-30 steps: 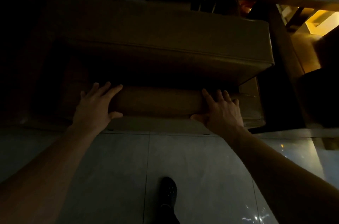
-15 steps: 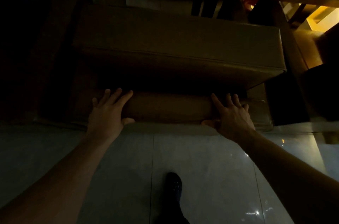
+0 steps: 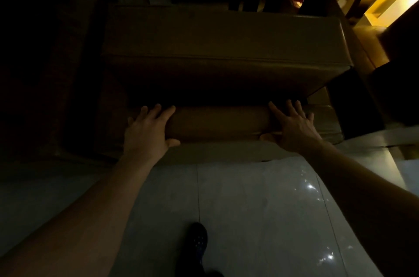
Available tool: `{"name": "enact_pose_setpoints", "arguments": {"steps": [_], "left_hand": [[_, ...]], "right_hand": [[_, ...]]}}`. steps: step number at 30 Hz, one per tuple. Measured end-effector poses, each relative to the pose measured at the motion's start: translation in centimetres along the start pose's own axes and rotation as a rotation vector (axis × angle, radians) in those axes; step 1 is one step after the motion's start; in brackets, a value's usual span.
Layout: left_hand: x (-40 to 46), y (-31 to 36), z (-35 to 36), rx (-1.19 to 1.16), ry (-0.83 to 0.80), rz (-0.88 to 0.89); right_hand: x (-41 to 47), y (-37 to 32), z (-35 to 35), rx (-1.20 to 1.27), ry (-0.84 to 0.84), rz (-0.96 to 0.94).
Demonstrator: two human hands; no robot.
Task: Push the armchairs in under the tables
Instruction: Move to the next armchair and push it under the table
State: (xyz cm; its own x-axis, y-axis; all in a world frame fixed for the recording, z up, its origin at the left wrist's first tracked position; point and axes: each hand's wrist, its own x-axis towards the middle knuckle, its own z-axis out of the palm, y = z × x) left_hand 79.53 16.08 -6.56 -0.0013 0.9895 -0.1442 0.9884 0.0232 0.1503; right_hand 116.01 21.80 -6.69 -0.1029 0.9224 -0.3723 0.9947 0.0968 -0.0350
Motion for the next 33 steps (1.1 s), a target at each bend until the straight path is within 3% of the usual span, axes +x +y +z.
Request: {"name": "enact_pose_setpoints", "arguments": {"steps": [8,14,20,33], "left_hand": [[0.9,0.6,-1.1,0.030,-0.071,-0.030],[1.1,0.5,-1.5,-0.008,-0.135,-0.050],[1.1,-0.4,-2.6,-0.073,-0.253,-0.028],[-2.5,-6.2,-8.8,-0.071,-0.114,0.017]], "right_hand": [[-0.1,-2.8,-1.9,0.023,-0.048,0.002],[-1.3,-3.4,-0.3,0.083,0.009,0.002],[-1.0,-4.2,-1.9,0.091,-0.074,0.053],[-5.2,-17.5,-5.5,0.162,-0.069,-0.097]]}}
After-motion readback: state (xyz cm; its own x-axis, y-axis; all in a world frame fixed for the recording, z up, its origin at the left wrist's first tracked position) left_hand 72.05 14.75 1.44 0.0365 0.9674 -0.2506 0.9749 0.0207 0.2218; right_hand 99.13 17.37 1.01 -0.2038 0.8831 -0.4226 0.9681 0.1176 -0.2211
